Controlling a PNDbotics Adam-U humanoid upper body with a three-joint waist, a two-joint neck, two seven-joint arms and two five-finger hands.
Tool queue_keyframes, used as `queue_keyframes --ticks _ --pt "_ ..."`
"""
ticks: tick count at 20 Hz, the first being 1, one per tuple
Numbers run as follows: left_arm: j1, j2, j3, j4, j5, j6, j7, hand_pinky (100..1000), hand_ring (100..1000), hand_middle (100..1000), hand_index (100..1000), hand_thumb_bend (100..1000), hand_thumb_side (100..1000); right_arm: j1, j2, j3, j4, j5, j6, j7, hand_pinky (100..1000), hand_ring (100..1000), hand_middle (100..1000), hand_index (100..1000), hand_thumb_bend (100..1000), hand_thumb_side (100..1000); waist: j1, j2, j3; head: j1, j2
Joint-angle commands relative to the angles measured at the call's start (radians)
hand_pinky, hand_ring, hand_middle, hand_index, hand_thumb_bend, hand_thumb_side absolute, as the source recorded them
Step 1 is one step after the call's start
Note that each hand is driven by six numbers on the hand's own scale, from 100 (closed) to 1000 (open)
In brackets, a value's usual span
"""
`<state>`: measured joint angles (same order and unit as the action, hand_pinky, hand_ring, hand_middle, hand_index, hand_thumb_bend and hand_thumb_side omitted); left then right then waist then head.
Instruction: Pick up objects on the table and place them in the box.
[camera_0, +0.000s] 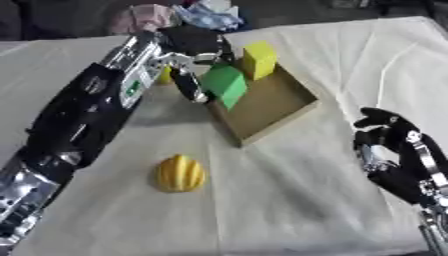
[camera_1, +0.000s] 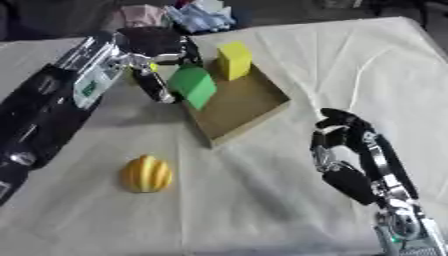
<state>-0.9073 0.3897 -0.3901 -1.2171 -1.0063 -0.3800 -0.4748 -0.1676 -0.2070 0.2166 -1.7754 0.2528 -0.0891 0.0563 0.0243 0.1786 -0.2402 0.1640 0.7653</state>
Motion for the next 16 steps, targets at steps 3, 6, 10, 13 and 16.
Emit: queue_keyframes --ticks 3,6,10,13,16 --pt "-0.014 -0.014 -0.022 -0.004 -0.025 -0.04 0.011 720 620 630 724 305 169 -0.013 -0.005 0.0 -0.012 -0.008 -0.002 0.005 601 577 659 837 100 379 -0.01 -0.018 -0.006 -0.003 -0.003" --pt "-0.01 -0.025 -0.034 -0.002 -0.036 -0.05 0.004 720 620 631 725 307 175 -0.013 -0.005 0.001 -0.012 -0.009 -0.003 0.007 601 577 659 837 100 379 -0.009 -0.018 -0.008 -0.002 -0.003" --pt "-0.005 -0.032 -0.054 -0.005 -0.037 -0.06 -0.027 730 633 647 737 315 198 -0.014 -0.006 0.001 -0.012 -0.008 -0.003 0.008 601 577 659 833 100 379 -0.008 -0.018 -0.012 -0.003 -0.003" --pt "0.0 -0.034 -0.066 -0.012 -0.025 -0.068 -0.067 740 649 667 754 323 221 -0.015 -0.006 0.002 -0.012 -0.008 -0.004 0.009 601 577 658 831 100 381 -0.006 -0.018 -0.012 -0.003 -0.005" --pt "0.002 -0.033 -0.078 -0.026 -0.009 -0.075 -0.111 754 673 705 798 349 253 -0.015 -0.006 0.002 -0.012 -0.008 -0.005 0.01 601 577 658 831 100 381 -0.006 -0.018 -0.013 -0.004 -0.006"
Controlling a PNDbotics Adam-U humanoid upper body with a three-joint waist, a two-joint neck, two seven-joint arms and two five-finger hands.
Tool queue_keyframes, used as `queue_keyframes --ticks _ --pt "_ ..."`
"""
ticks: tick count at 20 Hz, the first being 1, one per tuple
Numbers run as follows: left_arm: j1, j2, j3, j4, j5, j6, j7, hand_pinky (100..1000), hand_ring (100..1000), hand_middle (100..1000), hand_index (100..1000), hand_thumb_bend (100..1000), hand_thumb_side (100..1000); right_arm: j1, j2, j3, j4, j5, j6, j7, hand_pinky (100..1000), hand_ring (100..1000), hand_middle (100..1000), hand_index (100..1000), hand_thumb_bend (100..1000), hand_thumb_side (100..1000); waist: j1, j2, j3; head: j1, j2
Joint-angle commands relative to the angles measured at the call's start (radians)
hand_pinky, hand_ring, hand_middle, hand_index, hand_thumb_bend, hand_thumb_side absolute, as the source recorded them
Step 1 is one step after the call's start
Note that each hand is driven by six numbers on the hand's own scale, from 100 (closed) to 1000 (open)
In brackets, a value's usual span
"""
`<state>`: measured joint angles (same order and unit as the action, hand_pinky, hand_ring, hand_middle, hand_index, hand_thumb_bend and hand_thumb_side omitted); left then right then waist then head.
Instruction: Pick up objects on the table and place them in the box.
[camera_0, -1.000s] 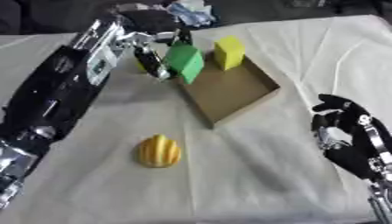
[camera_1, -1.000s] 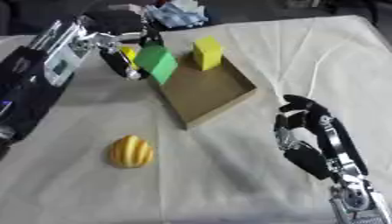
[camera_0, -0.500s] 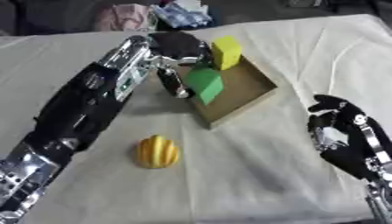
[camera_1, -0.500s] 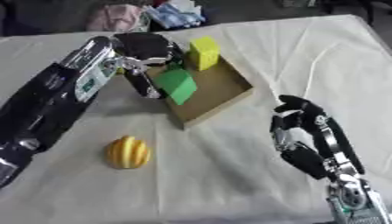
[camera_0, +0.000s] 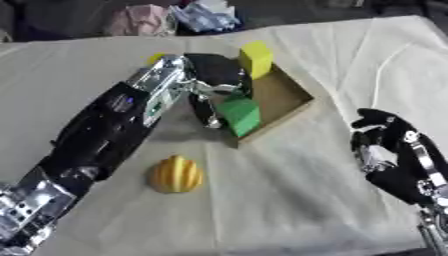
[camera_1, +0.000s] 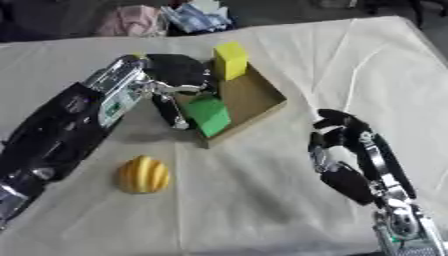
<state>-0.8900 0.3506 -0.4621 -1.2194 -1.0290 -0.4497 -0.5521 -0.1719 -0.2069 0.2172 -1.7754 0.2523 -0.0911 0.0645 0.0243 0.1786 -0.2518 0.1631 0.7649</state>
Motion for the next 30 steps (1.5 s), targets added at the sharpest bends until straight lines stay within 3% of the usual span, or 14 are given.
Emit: queue_keyframes --ticks 1,10,19,20,22,30 --pt "-0.016 0.007 -0.008 -0.029 0.019 -0.006 -0.052 757 682 723 828 371 278 -0.01 -0.006 0.001 -0.012 -0.007 -0.003 0.002 601 576 657 831 100 383 -0.007 -0.018 -0.001 -0.003 -0.005" --pt "-0.035 0.058 0.004 -0.16 0.138 0.013 -0.162 794 741 805 892 503 415 -0.01 -0.006 -0.002 -0.011 -0.006 -0.002 0.001 601 577 657 833 100 382 -0.009 -0.021 0.003 -0.007 -0.01" --pt "-0.022 0.178 0.02 -0.367 0.287 0.071 -0.27 777 706 755 849 467 373 -0.008 -0.009 -0.009 -0.009 -0.001 0.0 -0.005 601 577 657 833 100 385 -0.007 -0.025 0.013 -0.016 -0.011" --pt "-0.015 0.187 0.015 -0.37 0.292 0.076 -0.281 770 684 711 805 442 332 -0.006 -0.012 -0.012 -0.009 0.0 0.001 -0.008 601 577 656 831 100 390 -0.003 -0.026 0.02 -0.028 -0.011" --pt "0.023 0.225 0.001 -0.387 0.306 0.074 -0.309 767 682 707 802 449 336 -0.003 -0.017 -0.02 -0.009 0.004 0.001 -0.014 601 577 656 830 100 392 0.002 -0.028 0.038 -0.044 -0.01" --pt "0.19 0.402 -0.041 -0.466 0.382 0.075 -0.355 758 685 722 818 462 363 -0.008 -0.018 -0.025 -0.011 0.007 0.001 -0.019 601 576 654 829 100 396 0.005 -0.022 0.037 -0.044 -0.016"
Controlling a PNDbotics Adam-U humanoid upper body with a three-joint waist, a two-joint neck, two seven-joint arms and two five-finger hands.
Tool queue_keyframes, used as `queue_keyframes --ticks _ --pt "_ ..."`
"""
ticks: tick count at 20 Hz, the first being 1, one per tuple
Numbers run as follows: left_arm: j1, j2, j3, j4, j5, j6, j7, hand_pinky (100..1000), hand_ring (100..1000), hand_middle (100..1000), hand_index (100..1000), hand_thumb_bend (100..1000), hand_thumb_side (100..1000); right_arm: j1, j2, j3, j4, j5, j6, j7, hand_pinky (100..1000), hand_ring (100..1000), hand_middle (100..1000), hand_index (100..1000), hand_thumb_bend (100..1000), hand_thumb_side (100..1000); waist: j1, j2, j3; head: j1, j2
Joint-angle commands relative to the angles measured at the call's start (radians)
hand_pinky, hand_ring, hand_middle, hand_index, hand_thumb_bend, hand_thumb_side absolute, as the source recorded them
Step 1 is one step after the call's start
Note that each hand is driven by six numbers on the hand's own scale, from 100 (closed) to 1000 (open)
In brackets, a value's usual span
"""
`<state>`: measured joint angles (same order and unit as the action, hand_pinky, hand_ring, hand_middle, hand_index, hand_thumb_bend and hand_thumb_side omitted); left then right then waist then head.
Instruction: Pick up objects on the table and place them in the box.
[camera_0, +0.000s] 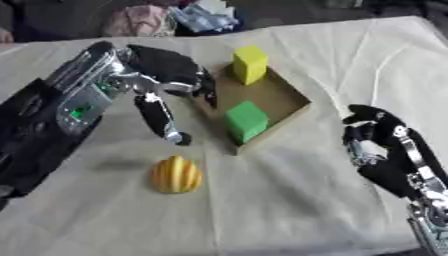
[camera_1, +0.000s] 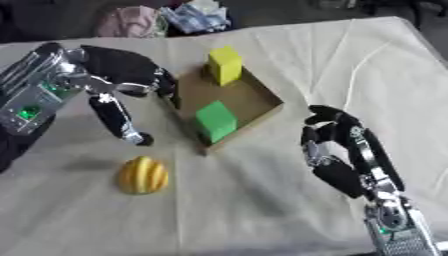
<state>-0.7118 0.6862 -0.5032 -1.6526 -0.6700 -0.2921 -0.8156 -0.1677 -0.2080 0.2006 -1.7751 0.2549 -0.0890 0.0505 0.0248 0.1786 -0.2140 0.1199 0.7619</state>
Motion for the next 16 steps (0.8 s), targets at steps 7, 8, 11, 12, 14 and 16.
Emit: queue_keyframes --ticks 7,8,11,12,14,16 --pt "0.083 0.082 -0.031 -0.066 0.047 -0.073 -0.091 756 693 749 846 477 402 -0.015 -0.015 -0.005 -0.012 0.002 -0.003 0.0 601 565 650 829 100 395 0.005 -0.019 -0.006 0.001 -0.013" --pt "0.09 0.081 -0.038 -0.064 0.046 -0.074 -0.091 755 694 752 849 477 405 -0.015 -0.015 -0.005 -0.012 0.002 -0.003 0.001 601 564 650 829 100 395 0.006 -0.019 -0.007 0.001 -0.013" --pt "0.105 0.077 -0.051 -0.06 0.032 -0.081 -0.091 756 697 757 854 490 407 -0.016 -0.014 -0.006 -0.012 0.002 -0.003 0.001 601 568 650 829 100 396 0.008 -0.019 -0.009 0.0 -0.013" --pt "0.11 0.075 -0.053 -0.06 0.022 -0.084 -0.091 756 697 759 857 493 409 -0.016 -0.014 -0.006 -0.012 0.002 -0.003 0.001 601 568 651 829 100 397 0.008 -0.018 -0.009 0.0 -0.013" --pt "0.118 0.069 -0.053 -0.06 0.002 -0.089 -0.091 758 701 763 858 508 406 -0.016 -0.013 -0.007 -0.012 0.003 -0.003 0.0 601 568 651 830 100 397 0.008 -0.018 -0.009 -0.002 -0.013" --pt "0.125 0.063 -0.048 -0.063 -0.023 -0.093 -0.091 758 704 765 859 515 403 -0.016 -0.013 -0.007 -0.012 0.003 -0.003 -0.001 601 568 651 830 100 397 0.008 -0.018 -0.01 -0.003 -0.014"
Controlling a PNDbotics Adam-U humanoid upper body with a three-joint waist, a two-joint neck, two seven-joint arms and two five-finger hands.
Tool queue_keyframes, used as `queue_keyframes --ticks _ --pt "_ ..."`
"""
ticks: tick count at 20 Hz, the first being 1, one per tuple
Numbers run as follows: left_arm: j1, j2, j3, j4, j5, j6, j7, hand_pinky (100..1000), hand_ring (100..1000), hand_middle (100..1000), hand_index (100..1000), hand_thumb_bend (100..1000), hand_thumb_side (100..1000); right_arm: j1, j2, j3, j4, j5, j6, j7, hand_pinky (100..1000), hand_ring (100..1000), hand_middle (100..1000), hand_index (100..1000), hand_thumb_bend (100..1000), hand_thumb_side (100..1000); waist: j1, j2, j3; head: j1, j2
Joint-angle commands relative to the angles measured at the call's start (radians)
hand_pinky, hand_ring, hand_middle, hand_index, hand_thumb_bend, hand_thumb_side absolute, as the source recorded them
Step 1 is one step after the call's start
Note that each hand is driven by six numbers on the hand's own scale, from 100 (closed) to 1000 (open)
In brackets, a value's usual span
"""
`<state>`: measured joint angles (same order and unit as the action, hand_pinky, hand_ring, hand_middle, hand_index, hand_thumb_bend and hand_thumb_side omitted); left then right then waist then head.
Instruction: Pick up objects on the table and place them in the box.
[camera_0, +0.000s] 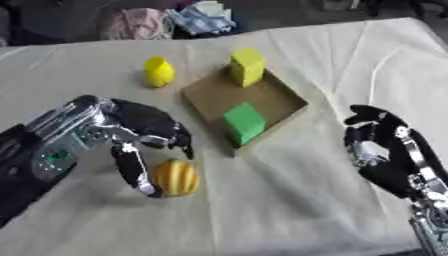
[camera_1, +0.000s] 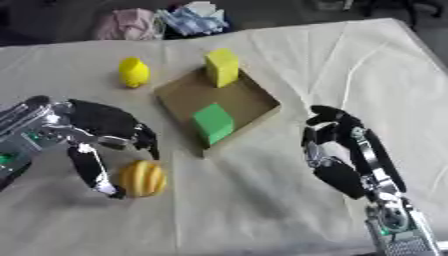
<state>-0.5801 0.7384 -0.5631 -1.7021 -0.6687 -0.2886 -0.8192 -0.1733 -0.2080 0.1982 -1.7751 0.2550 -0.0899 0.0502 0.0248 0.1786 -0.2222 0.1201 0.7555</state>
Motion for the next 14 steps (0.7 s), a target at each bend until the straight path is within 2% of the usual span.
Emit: queue_keyframes --ticks 1,8,11,14 --pt "-0.002 0.007 0.015 -0.014 -0.037 -0.098 -0.088 756 701 763 857 509 400 -0.011 -0.013 -0.005 -0.013 0.003 -0.002 -0.001 601 569 651 830 100 397 0.008 -0.017 -0.001 -0.004 -0.008" --pt "0.019 -0.018 0.018 -0.003 -0.066 -0.099 -0.036 688 624 690 798 459 345 -0.013 -0.012 -0.005 -0.013 0.003 -0.002 -0.001 601 569 651 830 100 397 0.006 -0.016 -0.001 -0.006 -0.01" --pt "0.025 -0.024 0.019 0.002 -0.082 -0.1 0.003 623 561 616 742 409 265 -0.013 -0.012 -0.006 -0.013 0.003 -0.001 -0.002 602 569 651 830 100 397 0.005 -0.015 -0.002 -0.006 -0.01" --pt "0.026 -0.03 0.024 0.01 -0.099 -0.1 0.046 545 487 534 666 322 146 -0.014 -0.011 -0.005 -0.014 0.002 -0.002 -0.001 602 569 651 830 100 397 0.005 -0.015 -0.002 -0.006 -0.011"
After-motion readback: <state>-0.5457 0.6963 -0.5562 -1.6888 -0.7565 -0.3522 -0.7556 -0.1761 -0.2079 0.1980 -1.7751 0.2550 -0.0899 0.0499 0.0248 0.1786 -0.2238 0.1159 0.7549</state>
